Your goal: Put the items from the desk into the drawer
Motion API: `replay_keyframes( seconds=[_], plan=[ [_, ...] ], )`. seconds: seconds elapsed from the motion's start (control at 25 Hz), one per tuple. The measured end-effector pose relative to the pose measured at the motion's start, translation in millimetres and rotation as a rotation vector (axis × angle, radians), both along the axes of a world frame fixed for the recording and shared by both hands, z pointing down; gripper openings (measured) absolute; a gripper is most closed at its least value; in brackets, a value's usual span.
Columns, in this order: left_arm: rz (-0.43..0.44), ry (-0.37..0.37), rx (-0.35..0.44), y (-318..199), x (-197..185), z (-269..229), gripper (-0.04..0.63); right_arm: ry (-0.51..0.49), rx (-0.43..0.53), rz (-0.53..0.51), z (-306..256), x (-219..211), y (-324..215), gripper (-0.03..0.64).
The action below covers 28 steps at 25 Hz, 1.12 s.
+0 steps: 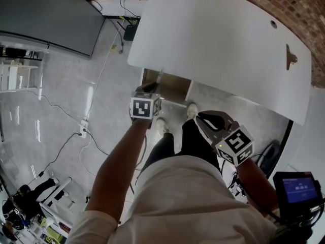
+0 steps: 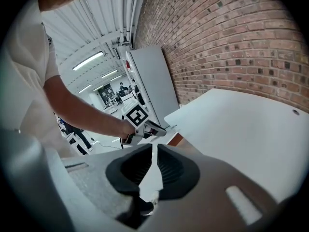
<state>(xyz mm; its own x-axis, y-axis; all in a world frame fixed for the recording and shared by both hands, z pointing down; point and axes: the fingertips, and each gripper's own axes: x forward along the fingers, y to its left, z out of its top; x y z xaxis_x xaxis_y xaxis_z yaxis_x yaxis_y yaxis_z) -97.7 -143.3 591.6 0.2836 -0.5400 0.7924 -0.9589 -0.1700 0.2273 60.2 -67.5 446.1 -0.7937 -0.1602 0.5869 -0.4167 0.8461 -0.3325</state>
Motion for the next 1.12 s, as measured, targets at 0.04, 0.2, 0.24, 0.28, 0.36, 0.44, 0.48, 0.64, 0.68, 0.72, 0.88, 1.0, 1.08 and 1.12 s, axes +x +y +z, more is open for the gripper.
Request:
replay_keyframes(
  seconds=[0.04,0.2,0.24,0.28,0.36,0.44,0.48,0.64,0.68,0.72,0.88,1.0,1.08,1.12],
  plan=[
    [0.002,0.003,-0.001,9,-3,5,0.048,0.003,0.000,0.001,3,-4,9,0.035],
    [0.019,0.017,-0.010,23,-5,11,0.048,0.016,-0.008,0.008,6,-8,22,0.035],
    [0.023,0.023,-0.014,26,-5,14,0.048,0.019,-0.010,0.009,6,-8,25,0.035],
    [0.027,0.031,-0.018,28,-4,17,0.048,0.023,-0.012,0.011,7,-8,28,0.035],
    [0.035,0.041,-0.021,32,-1,27,0.048,0.033,-0.015,0.015,12,-6,34,0.035],
    [0.040,0.045,-0.024,32,3,40,0.048,0.044,-0.019,0.021,19,-2,39,0.035],
    [0.040,0.048,-0.026,32,5,47,0.048,0.049,-0.022,0.022,22,0,41,0.035],
    [0.040,0.050,-0.032,25,12,65,0.048,0.058,-0.040,0.025,26,8,47,0.035],
    [0.037,0.051,-0.030,22,12,69,0.048,0.058,-0.047,0.025,27,9,48,0.035],
    [0.032,0.053,-0.030,19,13,74,0.048,0.059,-0.054,0.026,29,10,48,0.035],
    [0.016,0.056,-0.028,9,18,93,0.048,0.068,-0.082,0.025,36,19,48,0.035],
    [0.013,0.051,-0.013,-3,21,110,0.048,0.068,-0.108,0.020,48,25,44,0.035],
    [0.008,0.049,-0.013,-11,21,123,0.048,0.062,-0.129,0.014,58,26,41,0.035],
    [0.003,0.051,-0.014,-14,21,129,0.048,0.060,-0.139,0.010,61,27,39,0.035]
  ],
)
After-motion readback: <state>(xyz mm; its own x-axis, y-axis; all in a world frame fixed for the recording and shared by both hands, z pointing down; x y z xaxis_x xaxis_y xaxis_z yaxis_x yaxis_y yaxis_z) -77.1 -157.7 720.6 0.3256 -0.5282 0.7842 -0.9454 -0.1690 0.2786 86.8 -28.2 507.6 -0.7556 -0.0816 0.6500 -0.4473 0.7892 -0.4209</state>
